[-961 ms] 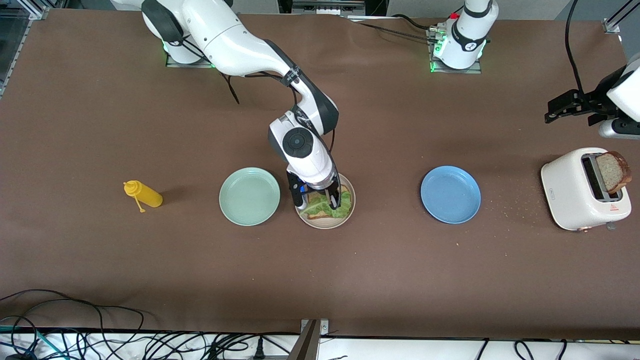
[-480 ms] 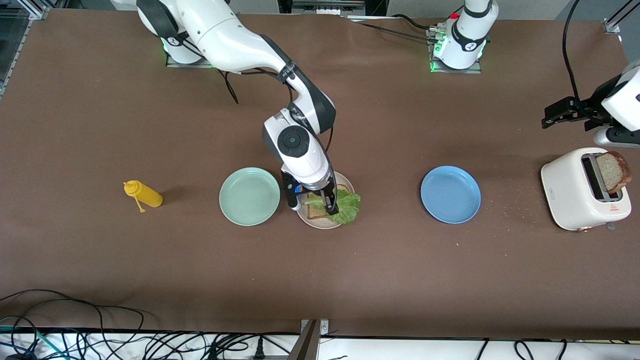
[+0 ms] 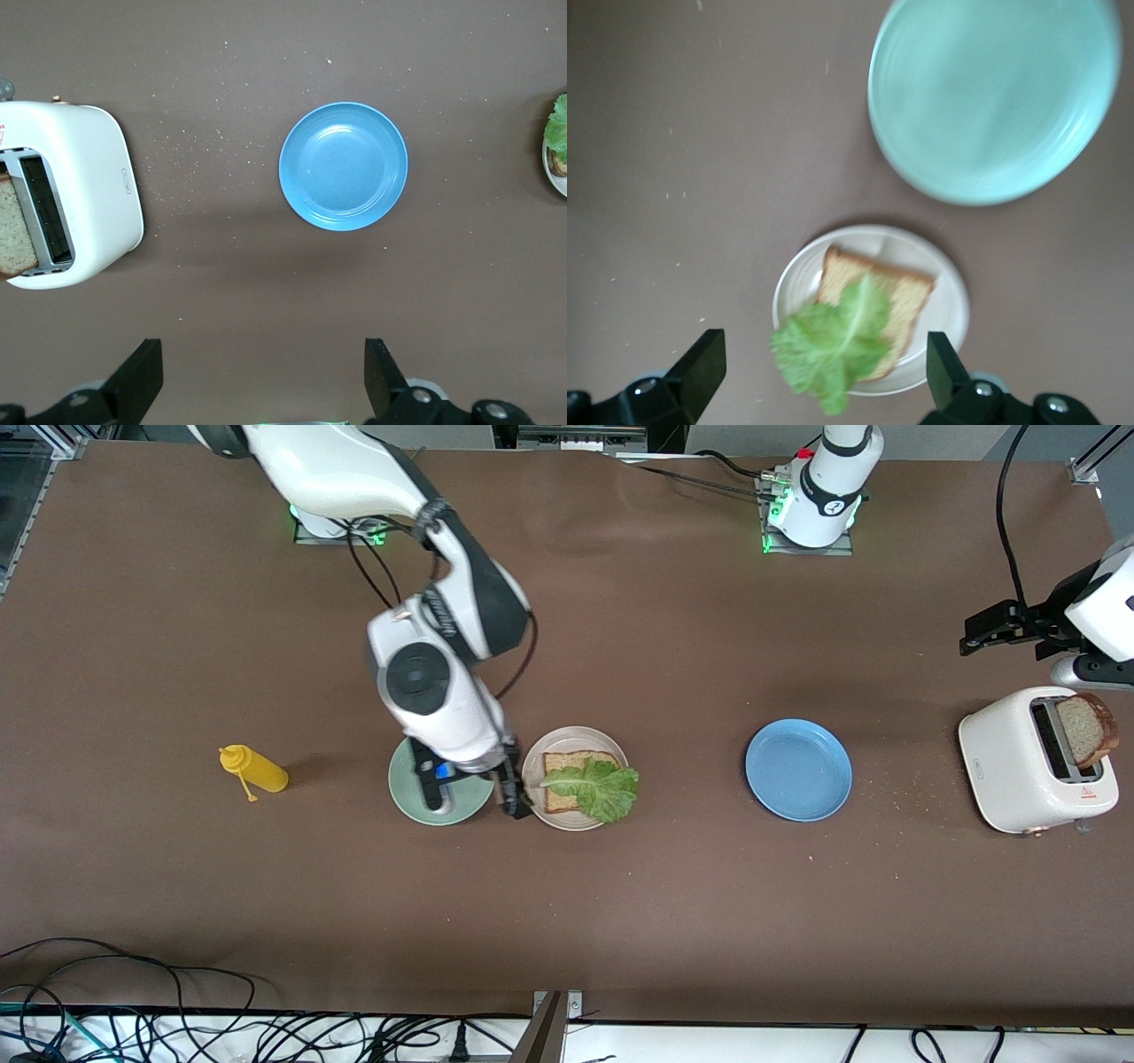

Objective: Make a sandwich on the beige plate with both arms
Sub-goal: 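Draw the right gripper back beside the yellow mustard bottle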

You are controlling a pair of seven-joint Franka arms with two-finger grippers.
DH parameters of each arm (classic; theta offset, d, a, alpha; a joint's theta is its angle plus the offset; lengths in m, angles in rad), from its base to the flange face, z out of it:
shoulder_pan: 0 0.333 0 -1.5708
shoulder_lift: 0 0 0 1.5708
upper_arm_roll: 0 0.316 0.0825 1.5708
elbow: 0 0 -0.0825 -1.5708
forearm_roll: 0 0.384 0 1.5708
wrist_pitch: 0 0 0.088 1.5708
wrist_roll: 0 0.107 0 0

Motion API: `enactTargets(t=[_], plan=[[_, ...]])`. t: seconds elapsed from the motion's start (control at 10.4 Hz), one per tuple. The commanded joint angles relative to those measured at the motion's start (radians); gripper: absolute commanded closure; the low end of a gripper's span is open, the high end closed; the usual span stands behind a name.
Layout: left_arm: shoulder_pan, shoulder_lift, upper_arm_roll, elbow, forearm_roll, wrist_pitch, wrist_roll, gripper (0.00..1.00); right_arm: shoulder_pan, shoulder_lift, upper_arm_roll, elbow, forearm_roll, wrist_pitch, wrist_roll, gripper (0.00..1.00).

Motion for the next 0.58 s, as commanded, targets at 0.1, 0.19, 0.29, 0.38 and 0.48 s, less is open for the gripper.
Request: enactTargets(t=[0.1, 0.19, 0.29, 0.38, 0.48], plan=[[0.000, 0.021, -0.005, 0.031, 0.013, -0.013, 0.018, 0.00, -0.124, -0.133, 0.005, -0.024, -0.007, -0.290, -0.461, 0.00], [0.002, 0.022, -0.003, 0.031, 0.013, -0.013, 0.019, 0.00, -0.150, -0.161, -0.018, -0.024, -0.030, -0.367, -0.604, 0.00], [0.002, 0.024, -0.003, 0.033, 0.013, -0.013, 0.021, 0.00, -0.152, -0.182, -0.070, -0.024, -0.083, -0.442, -0.772, 0.00], [0.000, 0.030, -0.003, 0.033, 0.015, -0.013, 0.021, 0.00, -0.152, -0.201, -0.111, -0.024, -0.126, -0.498, -0.945, 0.00], [0.003, 0.028, -0.003, 0.033, 0.013, -0.013, 0.021, 0.00, -0.152, -0.227, -0.162, -0.025, -0.155, -0.512, -1.111, 0.00]])
